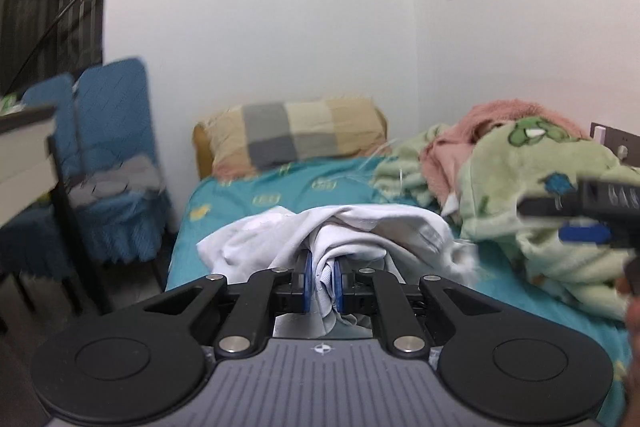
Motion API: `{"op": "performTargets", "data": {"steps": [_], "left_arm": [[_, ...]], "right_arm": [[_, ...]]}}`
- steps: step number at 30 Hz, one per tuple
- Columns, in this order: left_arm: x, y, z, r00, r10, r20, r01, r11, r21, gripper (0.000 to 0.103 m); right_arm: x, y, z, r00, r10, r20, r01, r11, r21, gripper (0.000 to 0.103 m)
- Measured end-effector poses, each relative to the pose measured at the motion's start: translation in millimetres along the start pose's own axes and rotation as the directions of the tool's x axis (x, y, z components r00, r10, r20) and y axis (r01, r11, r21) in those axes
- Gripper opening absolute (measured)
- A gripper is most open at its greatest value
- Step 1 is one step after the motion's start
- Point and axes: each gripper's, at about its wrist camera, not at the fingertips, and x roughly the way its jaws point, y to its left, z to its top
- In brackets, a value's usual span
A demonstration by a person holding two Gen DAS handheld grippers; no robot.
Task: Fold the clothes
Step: 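Grasp the T-shirt edge with the left gripper while the right gripper grasps another edge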
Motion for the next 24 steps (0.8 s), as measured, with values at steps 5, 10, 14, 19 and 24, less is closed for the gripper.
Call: {"op": "performTargets", "data": {"steps": [5,10,14,19,24], "left_arm": [[-11.7,18.4,-34.6,0.989,0.018,-0.15,-0.031,0.996,-0.087,0.013],[-9.4,21.2,-42.7,0.978,0.026,-0.206,-0.039,0.997,-0.059,0.018],[-28.9,11.7,-47.5,0.977,0.02,-0.211,-0.028,0.999,-0.035,0.035],[-56.8,-20.8,-49.5,0.983,0.049,-0.176,-0.021,0.987,0.16,0.046],[-50.0,-60.2,-56.3,0.986,0.082,-0.143,-0.021,0.921,0.389,0.051]], "right_arm": [[-3.7,-17.5,-3.0,0.996,-0.012,-0.093,0.023,0.993,0.117,0.091],[0.2,-22.4,-9.2,0.989,-0.051,-0.139,0.071,0.987,0.146,0.082],[2.5,-20.0,-12.1,0.987,-0.06,-0.151,0.079,0.99,0.117,0.082],[5.9,-18.4,-13.8,0.983,-0.035,-0.181,0.055,0.992,0.109,0.082],[5.0,-19.9,-14.0,0.98,-0.005,-0.197,0.031,0.991,0.127,0.082]]}}
